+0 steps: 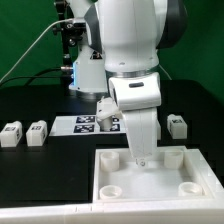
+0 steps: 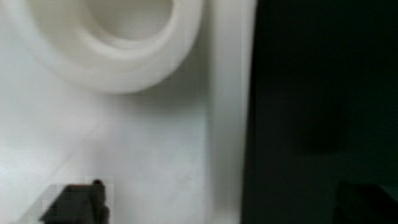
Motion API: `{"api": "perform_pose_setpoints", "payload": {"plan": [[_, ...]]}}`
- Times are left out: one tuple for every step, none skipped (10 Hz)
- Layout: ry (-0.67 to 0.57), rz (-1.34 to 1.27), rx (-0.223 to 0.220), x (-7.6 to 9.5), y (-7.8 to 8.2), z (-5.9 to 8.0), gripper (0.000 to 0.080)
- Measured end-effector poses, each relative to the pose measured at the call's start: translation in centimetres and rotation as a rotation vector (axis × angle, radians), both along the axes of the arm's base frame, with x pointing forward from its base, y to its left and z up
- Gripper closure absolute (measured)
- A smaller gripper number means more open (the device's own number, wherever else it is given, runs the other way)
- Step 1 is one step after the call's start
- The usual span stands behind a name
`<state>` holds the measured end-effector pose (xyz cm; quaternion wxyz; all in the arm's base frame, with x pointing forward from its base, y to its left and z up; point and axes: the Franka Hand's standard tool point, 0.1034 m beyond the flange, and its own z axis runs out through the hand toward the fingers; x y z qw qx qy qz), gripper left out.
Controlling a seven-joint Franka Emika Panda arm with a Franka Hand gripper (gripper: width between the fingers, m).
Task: Assemble one leg
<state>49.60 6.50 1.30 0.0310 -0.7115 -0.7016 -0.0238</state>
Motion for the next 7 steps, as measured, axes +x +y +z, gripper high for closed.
{"api": "perform_pose_setpoints", "payload": {"plan": [[0.0,-0.001,0.0,0.0,0.0,0.0,0.0155],[0.0,-0.001,0.0,0.0,-0.1,0.0,0.015],[0.0,-0.001,0.0,0.0,-0.1,0.0,0.015],[0.001,-0.006,-0.001,0.0,-0.1,0.1,0.015],[0.007,-0.039,-0.008,0.2,-0.2,1.0,0.015],[0.001,-0.083,-0.019,0.5,0.0,2.7,0.015],[-0.01,-0.141,-0.023,0.3,0.6,3.8,0.015]]}}
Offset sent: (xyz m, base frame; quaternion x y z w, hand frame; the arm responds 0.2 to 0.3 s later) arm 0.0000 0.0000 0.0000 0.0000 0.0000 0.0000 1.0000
